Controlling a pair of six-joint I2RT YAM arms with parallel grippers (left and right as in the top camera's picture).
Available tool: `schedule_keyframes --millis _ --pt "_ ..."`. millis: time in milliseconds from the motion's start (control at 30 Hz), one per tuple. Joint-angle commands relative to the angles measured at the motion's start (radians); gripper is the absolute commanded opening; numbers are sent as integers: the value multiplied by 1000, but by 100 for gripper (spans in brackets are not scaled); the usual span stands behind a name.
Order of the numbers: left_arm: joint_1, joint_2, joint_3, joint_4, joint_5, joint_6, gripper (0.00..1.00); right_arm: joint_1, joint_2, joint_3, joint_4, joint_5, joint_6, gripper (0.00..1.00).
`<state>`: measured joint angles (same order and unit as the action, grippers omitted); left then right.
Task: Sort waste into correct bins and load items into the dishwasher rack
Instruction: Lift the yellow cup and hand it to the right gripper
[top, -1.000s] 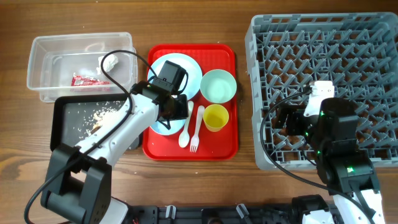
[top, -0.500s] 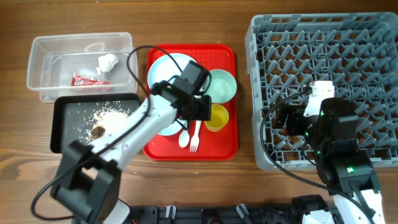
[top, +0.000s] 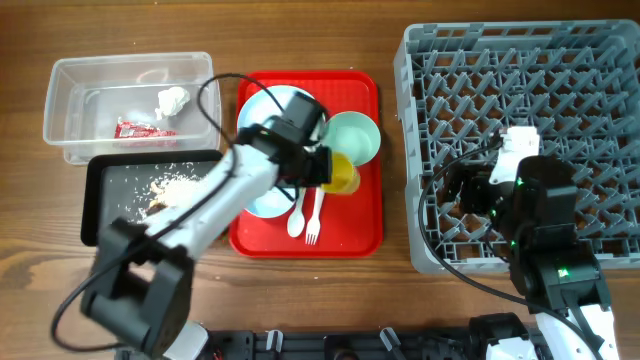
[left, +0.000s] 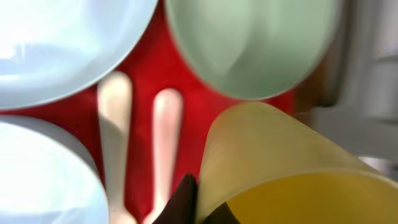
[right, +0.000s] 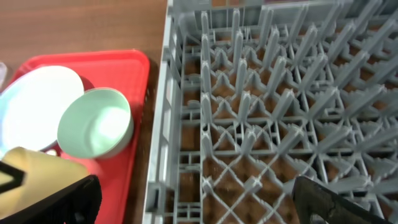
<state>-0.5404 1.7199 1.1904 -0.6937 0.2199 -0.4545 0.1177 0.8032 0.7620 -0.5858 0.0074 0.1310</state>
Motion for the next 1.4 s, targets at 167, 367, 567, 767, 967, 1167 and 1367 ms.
schedule_keyframes --millis 167,367,567,767,967,1167,1367 --pt "257 -84 8 354 937 -50 4 -1 148 19 119 -797 -137 100" --pt "200 -66 8 387 1082 -82 4 -1 318 19 277 -1114 -176 99" --pt "164 -66 8 387 1082 -86 4 -2 338 19 562 -1173 -86 100" --pt "166 -66 8 387 1082 -86 4 -2 338 19 608 -1180 -77 90" --pt "166 -66 8 387 1082 -86 4 -2 338 19 617 -1180 -79 77" --pt "166 -66 8 387 1082 -85 4 -2 339 19 617 -1180 -79 64" --pt "178 -66 8 384 1006 -76 27 -2 339 19 574 -1096 -79 55"
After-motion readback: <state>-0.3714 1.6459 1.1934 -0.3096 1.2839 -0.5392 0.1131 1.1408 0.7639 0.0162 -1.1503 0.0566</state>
